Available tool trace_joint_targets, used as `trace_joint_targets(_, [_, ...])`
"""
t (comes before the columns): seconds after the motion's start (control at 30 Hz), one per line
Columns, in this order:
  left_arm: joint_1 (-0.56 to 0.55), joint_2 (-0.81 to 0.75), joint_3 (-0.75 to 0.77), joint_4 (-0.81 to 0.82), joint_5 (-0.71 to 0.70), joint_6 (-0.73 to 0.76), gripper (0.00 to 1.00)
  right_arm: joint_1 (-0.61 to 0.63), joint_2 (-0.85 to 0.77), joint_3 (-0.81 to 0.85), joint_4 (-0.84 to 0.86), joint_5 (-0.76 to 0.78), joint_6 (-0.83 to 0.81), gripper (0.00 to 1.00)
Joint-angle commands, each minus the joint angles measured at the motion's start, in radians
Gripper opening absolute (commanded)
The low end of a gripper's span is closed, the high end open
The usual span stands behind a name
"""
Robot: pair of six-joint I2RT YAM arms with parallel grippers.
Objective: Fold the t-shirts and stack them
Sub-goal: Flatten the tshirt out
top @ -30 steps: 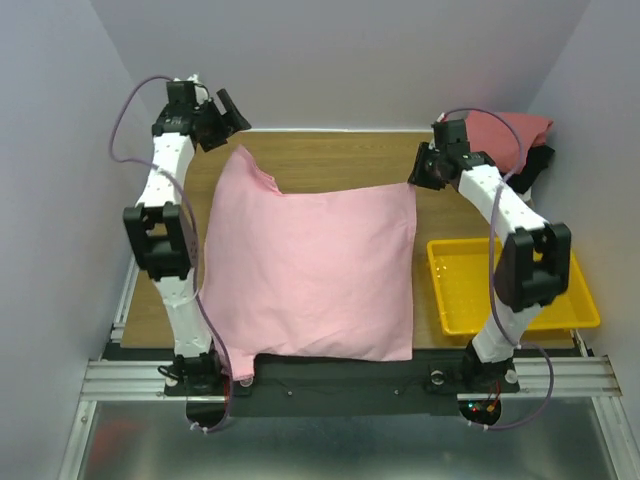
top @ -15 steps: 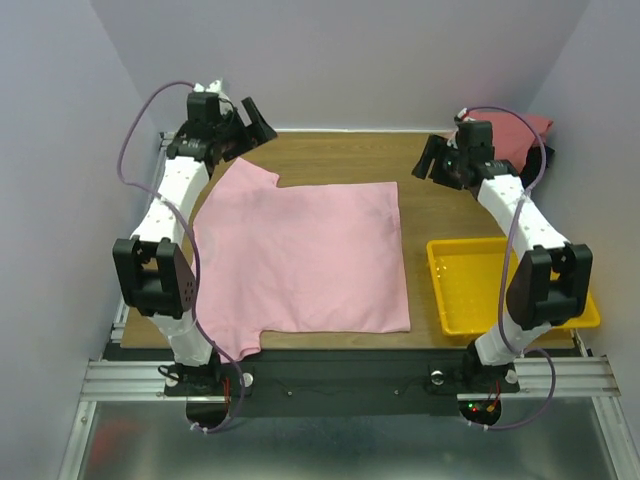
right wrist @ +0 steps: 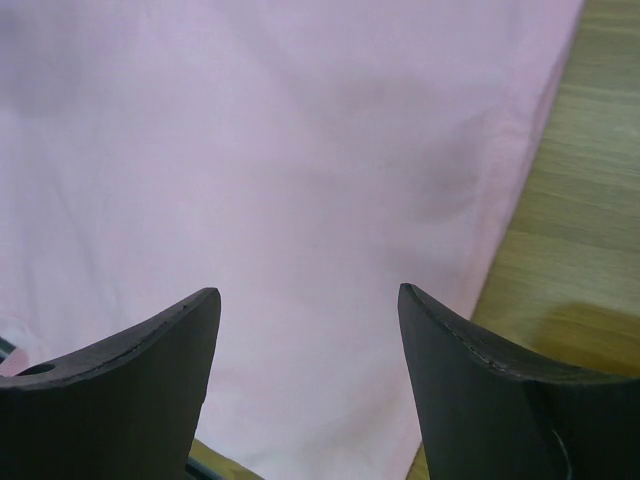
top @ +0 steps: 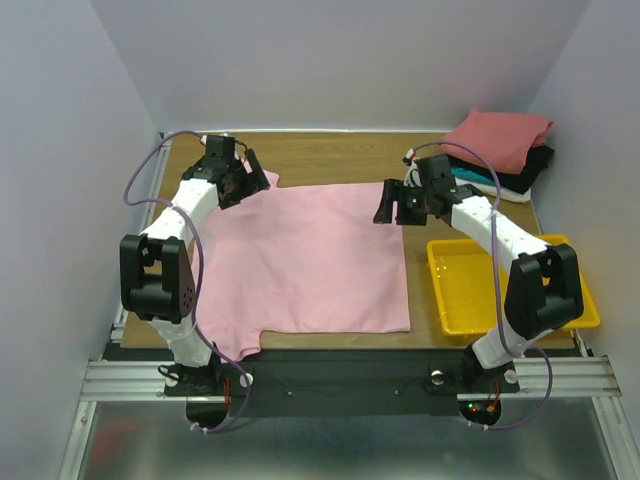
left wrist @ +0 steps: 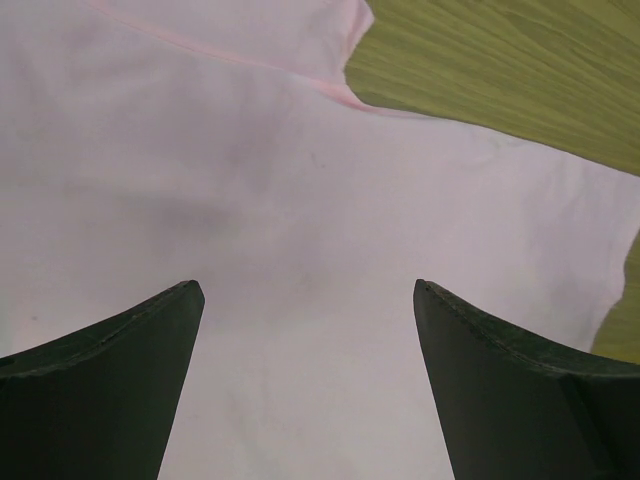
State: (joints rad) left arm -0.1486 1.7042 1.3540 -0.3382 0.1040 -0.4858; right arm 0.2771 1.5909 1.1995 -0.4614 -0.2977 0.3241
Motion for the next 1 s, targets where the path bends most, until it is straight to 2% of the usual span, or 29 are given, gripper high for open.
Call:
trace_joint_targets(0.0, [0.003, -0.046, -0.023, -0.048, -0.128, 0.045, 0.99, 0.04, 0.035, 0.024, 0.03, -0.003, 0.001, 0.77])
trace_joint_targets(0.17, [0.003, -0.012, -0.058, -0.058, -0.184, 0.081, 0.99, 0.047, 0.115, 0.048, 0.032, 0.003, 0.013, 0.77])
trace_joint_targets(0.4, [0.003, 0.07, -0.076, -0.021, -0.176, 0.092, 0.99, 0.047, 0.236, 0.094, 0.029, 0.002, -0.002, 0.77])
trace_joint_targets(0.7, [0.003, 0.216, -0.015, -0.002, -0.179, 0.127, 0.99, 0.047, 0.34, 0.121, 0.027, 0.16, -0.017, 0.77])
trace_joint_targets(0.97, [0.003, 0.323, 0.031, 0.033, -0.142, 0.118, 0.98, 0.047, 0.425, 0.176, 0.006, 0.216, -0.017, 0.77])
